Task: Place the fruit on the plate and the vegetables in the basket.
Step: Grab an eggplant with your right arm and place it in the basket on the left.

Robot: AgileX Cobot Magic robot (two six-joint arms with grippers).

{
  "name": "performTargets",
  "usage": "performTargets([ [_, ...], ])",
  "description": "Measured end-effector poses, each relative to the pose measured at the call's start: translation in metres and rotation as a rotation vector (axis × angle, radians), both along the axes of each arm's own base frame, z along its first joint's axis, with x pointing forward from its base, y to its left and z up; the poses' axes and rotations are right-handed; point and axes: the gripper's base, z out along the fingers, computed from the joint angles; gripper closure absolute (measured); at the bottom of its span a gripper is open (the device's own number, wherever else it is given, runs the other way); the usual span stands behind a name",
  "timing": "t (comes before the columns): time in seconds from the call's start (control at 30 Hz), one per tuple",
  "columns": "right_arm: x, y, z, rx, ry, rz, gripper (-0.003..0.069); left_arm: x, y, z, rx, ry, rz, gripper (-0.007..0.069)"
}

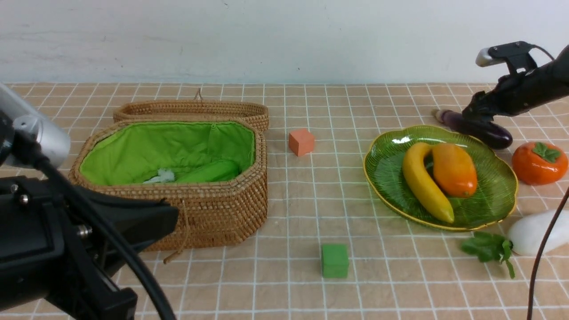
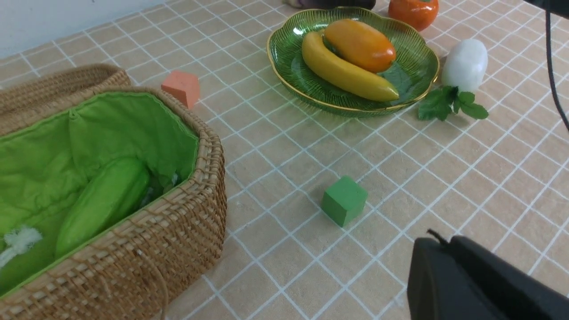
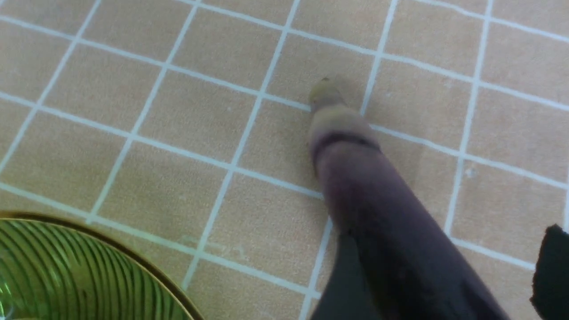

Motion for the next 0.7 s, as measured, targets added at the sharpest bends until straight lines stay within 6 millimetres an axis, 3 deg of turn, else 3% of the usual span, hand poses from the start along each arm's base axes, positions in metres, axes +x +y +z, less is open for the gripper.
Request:
performTargets([
  [0.5, 0.006, -0.003, -0.033, -0.012, 0.018, -0.002, 0.014, 0.0, -0.001, 0.001, -0.035, 0.014, 0.001, 0.0599],
  [0.6, 0.006, -0.004, -0.036, -0.029, 0.019, -0.003, 0.0175, 0.0, -0.001, 0.001, -0.039, 0.016, 0.001, 0.0599],
  [0.7, 0.006, -0.004, -0.037, -0.028, 0.024, -0.001, 0.0267, -0.001, -0.001, 0.001, -0.041, 0.018, 0.001, 0.0599],
])
